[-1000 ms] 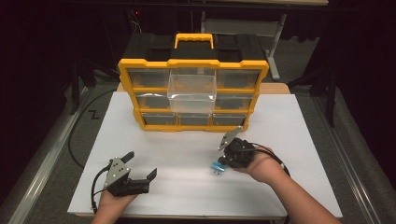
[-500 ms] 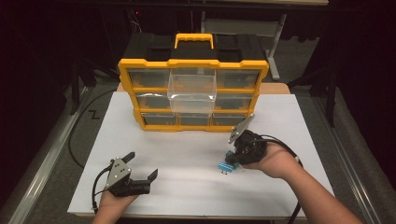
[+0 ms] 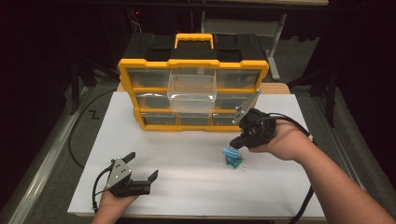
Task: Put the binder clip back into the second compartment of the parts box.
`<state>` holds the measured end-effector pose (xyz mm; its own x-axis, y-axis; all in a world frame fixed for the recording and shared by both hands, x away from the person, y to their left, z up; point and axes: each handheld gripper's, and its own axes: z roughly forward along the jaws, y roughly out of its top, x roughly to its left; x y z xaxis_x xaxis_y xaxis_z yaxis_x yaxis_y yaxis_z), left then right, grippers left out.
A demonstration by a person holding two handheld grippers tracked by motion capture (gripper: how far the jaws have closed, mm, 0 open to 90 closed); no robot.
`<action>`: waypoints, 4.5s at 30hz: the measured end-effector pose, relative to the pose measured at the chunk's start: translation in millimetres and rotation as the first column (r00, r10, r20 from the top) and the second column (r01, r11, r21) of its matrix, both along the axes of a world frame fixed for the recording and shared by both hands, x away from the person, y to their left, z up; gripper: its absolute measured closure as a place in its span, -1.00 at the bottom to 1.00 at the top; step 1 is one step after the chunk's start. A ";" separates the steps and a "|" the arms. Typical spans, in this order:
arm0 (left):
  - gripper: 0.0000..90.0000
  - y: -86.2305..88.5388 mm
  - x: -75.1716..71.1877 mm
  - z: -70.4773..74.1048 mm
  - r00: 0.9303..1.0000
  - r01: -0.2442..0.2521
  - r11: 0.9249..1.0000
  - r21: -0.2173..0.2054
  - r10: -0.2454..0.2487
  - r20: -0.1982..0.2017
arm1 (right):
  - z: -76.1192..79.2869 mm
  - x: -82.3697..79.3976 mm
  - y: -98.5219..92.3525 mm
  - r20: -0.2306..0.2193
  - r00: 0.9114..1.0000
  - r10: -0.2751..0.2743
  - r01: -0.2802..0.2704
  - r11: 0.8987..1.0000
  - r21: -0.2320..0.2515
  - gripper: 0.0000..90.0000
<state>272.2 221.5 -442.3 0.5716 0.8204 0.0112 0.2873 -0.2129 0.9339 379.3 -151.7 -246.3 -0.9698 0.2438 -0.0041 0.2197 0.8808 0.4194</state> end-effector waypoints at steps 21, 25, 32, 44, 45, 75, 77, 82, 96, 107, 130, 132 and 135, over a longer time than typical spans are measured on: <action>-1.00 1.3 -0.4 0.7 1.000 0.012 1.000 -0.016 -0.012 0.000 | 108.4 5.8 13.2 0.021 0.999 0.035 -0.035 0.999 0.027 1.00; -1.00 1.5 -0.5 0.8 1.000 0.012 1.000 -0.020 -0.012 0.001 | 125.3 7.0 18.2 0.033 0.999 0.036 -0.036 0.999 0.017 1.00; -1.00 2.0 -0.3 0.9 1.000 0.015 1.000 -0.025 -0.015 0.004 | 155.9 10.3 32.0 0.070 0.996 0.047 -0.049 0.999 0.020 1.00; -1.00 3.6 -0.9 1.6 1.000 0.012 0.999 -0.030 -0.012 0.006 | 175.4 30.1 86.8 0.104 0.991 0.084 -0.085 0.996 0.005 1.00; -1.00 4.0 -0.9 1.7 1.000 0.015 0.999 -0.029 -0.015 0.005 | 175.1 32.2 91.4 0.103 0.991 0.083 -0.084 0.996 0.005 1.00; -1.00 3.9 -0.5 1.4 1.000 0.025 0.999 -0.035 -0.025 0.005 | 145.2 88.4 140.9 0.092 0.995 0.026 -0.022 0.999 -0.046 0.96; -1.00 4.0 -0.6 1.3 1.000 0.026 0.999 -0.034 -0.026 0.005 | 146.3 87.3 140.0 0.090 0.996 0.029 -0.025 0.999 -0.039 0.76; -1.00 4.1 -0.3 0.6 1.000 0.027 0.999 -0.031 -0.027 0.001 | 163.9 67.3 120.9 0.140 0.990 -0.012 0.013 1.000 -0.006 0.08; -1.00 2.1 1.2 0.8 1.000 0.022 0.999 -0.032 -0.022 -0.003 | 143.7 21.7 46.6 0.159 0.984 -0.083 0.094 0.994 -0.062 -0.24; -1.00 1.6 1.1 0.8 1.000 0.022 0.999 -0.029 -0.022 -0.001 | 83.5 6.8 11.3 0.100 0.988 -0.116 0.127 0.986 -0.109 -0.44; -1.00 0.9 1.0 0.2 1.000 0.022 0.999 -0.026 -0.022 -0.002 | -45.5 12.4 3.2 0.016 0.977 -0.211 0.211 0.962 -0.175 -0.99; -1.00 1.1 0.9 0.4 1.000 0.023 0.999 -0.025 -0.023 -0.003 | -56.2 13.1 3.9 -0.005 0.977 -0.214 0.210 0.963 -0.168 -0.99; -1.00 1.1 0.9 0.6 1.000 0.025 0.999 -0.025 -0.025 -0.001 | -68.4 14.4 5.2 -0.018 0.977 -0.210 0.204 0.964 -0.171 -0.98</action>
